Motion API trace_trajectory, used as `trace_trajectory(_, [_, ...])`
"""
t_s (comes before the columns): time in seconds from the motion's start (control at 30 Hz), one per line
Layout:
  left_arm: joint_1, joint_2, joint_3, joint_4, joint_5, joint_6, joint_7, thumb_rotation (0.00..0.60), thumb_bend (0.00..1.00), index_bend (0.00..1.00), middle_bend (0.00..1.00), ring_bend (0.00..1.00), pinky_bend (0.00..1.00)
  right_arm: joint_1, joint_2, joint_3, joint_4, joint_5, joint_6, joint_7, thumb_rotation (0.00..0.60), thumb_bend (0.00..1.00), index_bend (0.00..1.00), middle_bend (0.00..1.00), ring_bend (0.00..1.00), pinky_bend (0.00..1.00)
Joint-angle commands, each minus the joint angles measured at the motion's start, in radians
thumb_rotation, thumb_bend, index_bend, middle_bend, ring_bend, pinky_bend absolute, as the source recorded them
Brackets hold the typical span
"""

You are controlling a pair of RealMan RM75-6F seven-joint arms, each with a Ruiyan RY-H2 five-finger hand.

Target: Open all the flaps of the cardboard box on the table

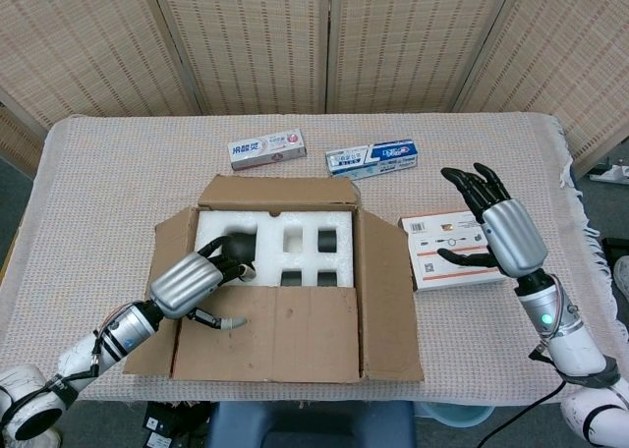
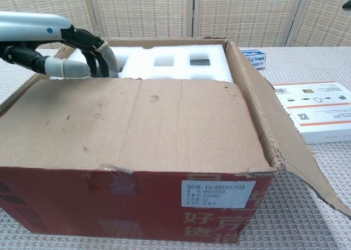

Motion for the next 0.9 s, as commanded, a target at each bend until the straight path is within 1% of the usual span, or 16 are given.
trace_trajectory(0.03, [-0.001, -0.003, 0.003, -0.002, -0.013, -0.004, 0.010, 0.109, 0.21, 0.31, 0.39, 0.38, 0.00, -0.002, -0.006, 0.000, 0.011, 0.008, -0.003, 0.009, 0.600, 0.11, 0.00, 0.14, 0.14, 0.01])
trace_trajectory(0.23, [0.006, -0.010, 0.002, -0.002, 0.006, 0.032, -0.002, 0.104, 0.21, 0.38, 0.48, 0.46, 0.00, -0.002, -0.021, 0.005, 0.052, 0.040, -0.023, 0.036, 0.600, 0.11, 0.00, 0.14, 0.14, 0.01])
trace_trajectory(0.33, [0.008, -0.012, 0.001, -0.002, 0.021, 0.050, -0.027, 0.107, 0.21, 0.40, 0.51, 0.48, 0.00, -0.004, -0.026, 0.008, 0.068, 0.052, -0.025, 0.049, 0.600, 0.11, 0.00, 0.14, 0.14, 0.01])
trace_trajectory(0.67, [-0.002, 0.012, 0.000, -0.030, 0.037, 0.060, -0.138, 0.110, 0.21, 0.41, 0.55, 0.52, 0.00, -0.015, -0.032, 0.019, 0.100, 0.067, -0.016, 0.080, 0.600, 0.11, 0.00, 0.14, 0.14, 0.01])
trace_trajectory(0.9, [0.008, 0.057, -0.013, -0.058, 0.051, 0.106, -0.231, 0.112, 0.21, 0.42, 0.60, 0.57, 0.00, -0.023, -0.035, 0.027, 0.118, 0.077, -0.010, 0.101, 0.600, 0.11, 0.00, 0.14, 0.14, 0.01])
